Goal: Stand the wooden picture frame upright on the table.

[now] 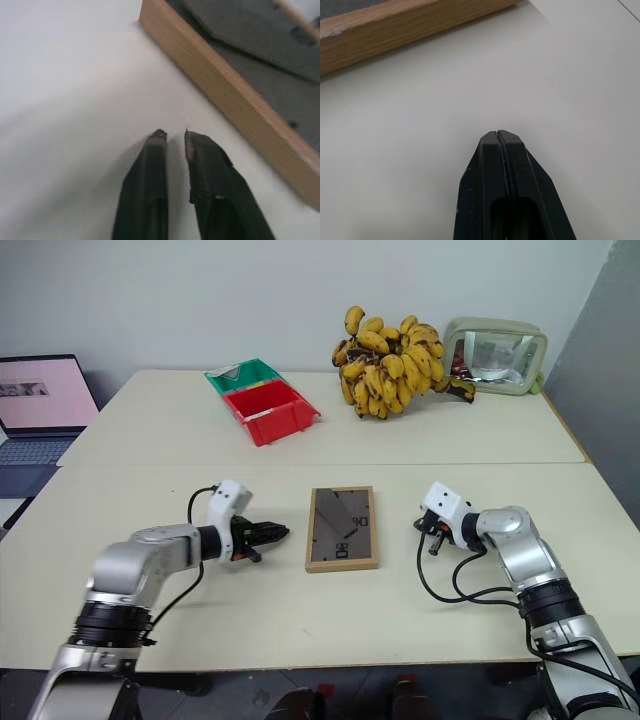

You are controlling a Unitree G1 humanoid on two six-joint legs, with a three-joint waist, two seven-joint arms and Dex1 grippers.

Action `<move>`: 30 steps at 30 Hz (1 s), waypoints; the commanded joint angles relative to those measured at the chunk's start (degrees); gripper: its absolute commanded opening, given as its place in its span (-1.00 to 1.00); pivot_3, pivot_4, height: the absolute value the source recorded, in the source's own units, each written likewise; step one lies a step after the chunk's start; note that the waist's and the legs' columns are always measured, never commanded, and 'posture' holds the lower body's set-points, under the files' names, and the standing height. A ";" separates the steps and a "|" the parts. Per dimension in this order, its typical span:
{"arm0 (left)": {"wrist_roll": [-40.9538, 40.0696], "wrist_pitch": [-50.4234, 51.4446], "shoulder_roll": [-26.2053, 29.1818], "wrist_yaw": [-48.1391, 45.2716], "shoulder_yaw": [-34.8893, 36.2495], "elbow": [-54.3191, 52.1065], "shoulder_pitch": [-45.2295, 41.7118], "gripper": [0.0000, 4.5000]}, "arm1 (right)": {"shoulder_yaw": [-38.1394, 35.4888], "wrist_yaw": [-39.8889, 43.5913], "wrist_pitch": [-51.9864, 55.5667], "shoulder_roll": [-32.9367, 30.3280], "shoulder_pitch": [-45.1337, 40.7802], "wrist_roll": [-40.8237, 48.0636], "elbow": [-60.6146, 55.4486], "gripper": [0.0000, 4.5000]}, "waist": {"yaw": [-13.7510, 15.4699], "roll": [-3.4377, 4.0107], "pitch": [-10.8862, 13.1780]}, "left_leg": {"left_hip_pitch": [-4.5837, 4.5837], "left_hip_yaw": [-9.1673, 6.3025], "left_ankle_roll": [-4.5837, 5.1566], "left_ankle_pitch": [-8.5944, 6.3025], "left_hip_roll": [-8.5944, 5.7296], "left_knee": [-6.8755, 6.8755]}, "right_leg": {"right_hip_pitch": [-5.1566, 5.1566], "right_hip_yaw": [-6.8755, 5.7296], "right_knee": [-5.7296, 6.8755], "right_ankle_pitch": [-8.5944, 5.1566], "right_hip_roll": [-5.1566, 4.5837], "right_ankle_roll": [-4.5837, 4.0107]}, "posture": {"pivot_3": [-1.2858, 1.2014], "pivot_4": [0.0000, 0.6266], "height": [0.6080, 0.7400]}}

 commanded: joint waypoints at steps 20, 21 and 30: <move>-8.48 13.65 -10.50 -0.58 1.24 18.70 -3.46 0.97 | 2.83 -6.44 -2.26 11.87 -2.60 -2.26 3.81 -1.00 | 0.20 0.13 -0.30 | 1.03 -0.09 -0.13 0.07 -0.03 -0.14 | 1.01 0.01 -0.09 0.00 0.00 -0.01 | 0.03 -0.52 1.00; -8.76 13.57 -11.24 -0.68 0.92 18.47 -3.60 0.97 | 2.95 -6.58 -1.19 12.60 -2.09 -1.93 2.49 -1.00 | 0.44 0.14 -0.33 | 1.01 -0.11 -0.13 0.07 -0.06 -0.13 | 1.01 0.01 -0.09 0.00 -0.01 0.00 | 0.03 -0.52 1.00; -10.54 15.42 -18.16 4.16 2.46 13.02 -3.21 0.97 | 2.47 -10.90 3.52 15.16 0.23 -2.45 -1.74 -1.00 | 1.22 0.24 -0.47 | 0.99 -0.11 -0.12 0.07 -0.12 -0.10 | 1.02 0.00 -0.11 0.00 -0.10 0.00 | 0.03 -0.52 1.00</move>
